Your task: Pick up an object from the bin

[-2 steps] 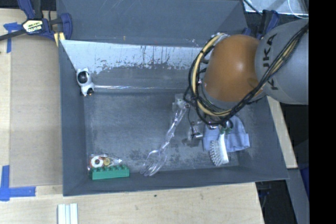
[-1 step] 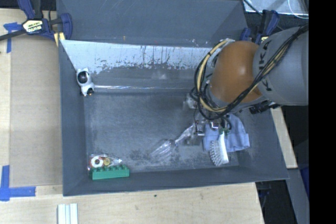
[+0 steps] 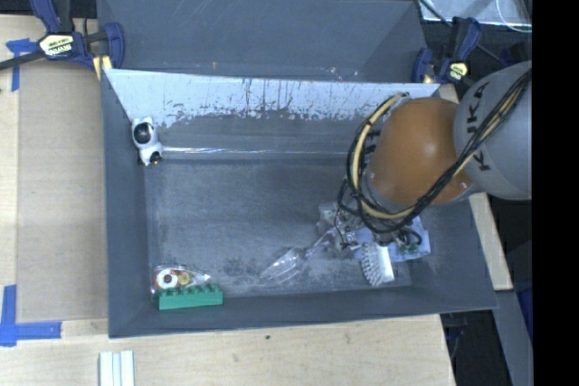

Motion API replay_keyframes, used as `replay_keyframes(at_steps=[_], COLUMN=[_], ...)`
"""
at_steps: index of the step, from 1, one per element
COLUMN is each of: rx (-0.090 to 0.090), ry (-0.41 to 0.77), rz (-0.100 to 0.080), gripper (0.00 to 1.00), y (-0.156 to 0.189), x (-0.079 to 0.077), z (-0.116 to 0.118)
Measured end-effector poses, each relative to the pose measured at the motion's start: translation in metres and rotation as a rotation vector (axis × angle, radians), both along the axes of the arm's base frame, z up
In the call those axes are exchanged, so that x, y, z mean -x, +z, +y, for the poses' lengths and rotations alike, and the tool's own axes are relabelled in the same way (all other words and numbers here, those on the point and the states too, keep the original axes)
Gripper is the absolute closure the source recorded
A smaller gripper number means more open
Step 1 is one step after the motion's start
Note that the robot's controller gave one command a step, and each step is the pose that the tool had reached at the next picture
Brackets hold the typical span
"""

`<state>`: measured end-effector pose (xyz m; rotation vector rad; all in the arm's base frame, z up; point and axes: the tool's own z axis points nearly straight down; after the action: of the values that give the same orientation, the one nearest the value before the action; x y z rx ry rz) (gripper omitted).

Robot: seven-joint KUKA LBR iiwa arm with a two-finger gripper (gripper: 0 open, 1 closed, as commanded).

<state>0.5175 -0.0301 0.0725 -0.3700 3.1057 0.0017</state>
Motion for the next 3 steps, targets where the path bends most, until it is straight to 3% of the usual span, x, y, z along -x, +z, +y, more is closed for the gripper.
replay_keyframes(at_steps=[2,3], rx=[0.0,-0.001], ry=[0.003,0.017], rz=[0.0,-0.005], gripper=[1.0,1.0], y=[0.0,0.041], x=[0.0,-0.02], z=[0.0,0.028])
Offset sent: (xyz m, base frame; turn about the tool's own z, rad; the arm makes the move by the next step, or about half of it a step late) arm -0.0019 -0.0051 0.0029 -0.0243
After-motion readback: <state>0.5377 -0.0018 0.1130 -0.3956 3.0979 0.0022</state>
